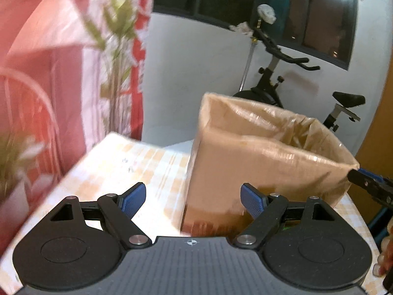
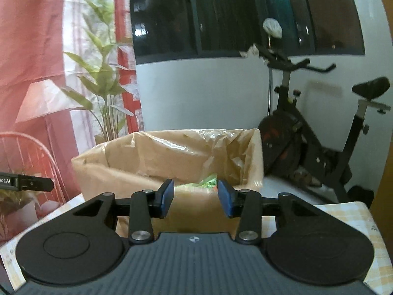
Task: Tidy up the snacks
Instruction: 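Withdraw both tools from the box back toward the snack pile, then grasp the wrapped bread with left tool while right tool grasps blue-wrapped cake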
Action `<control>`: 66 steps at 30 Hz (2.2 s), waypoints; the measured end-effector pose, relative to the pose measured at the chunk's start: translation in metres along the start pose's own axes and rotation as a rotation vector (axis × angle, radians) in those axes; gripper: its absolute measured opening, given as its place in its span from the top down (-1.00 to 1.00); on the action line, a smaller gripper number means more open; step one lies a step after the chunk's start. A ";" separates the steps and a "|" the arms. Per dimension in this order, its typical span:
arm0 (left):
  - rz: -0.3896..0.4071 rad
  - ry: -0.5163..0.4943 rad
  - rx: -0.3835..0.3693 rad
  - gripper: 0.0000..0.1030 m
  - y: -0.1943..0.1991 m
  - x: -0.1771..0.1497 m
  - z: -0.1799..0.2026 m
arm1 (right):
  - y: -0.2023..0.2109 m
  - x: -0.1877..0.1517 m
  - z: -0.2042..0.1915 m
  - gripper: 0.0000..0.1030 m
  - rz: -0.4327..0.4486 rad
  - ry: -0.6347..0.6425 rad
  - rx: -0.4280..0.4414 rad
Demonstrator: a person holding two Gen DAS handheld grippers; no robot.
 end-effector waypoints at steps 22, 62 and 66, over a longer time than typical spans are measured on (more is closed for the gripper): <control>-0.290 -0.040 -0.053 -0.73 -0.024 -0.146 0.023 | 0.056 -0.129 -0.013 0.13 -0.082 -0.045 -0.065; -0.272 0.124 0.106 -0.60 -0.030 -0.145 -0.046 | -0.036 -0.153 -0.090 -0.49 -0.353 0.077 0.073; -0.268 0.141 0.115 -0.60 -0.030 -0.144 -0.053 | -0.057 -0.164 -0.092 -0.49 -0.389 0.059 0.037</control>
Point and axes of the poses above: each gripper's, at about its wrist camera, not at the fingertips, and y roughly against the way its jaws point, z to its right, x to its top, the point moved 4 cm from there along -y, roughly the way its jaws point, and after that the axes turned 5 degrees about y, right-handed, at the moved point
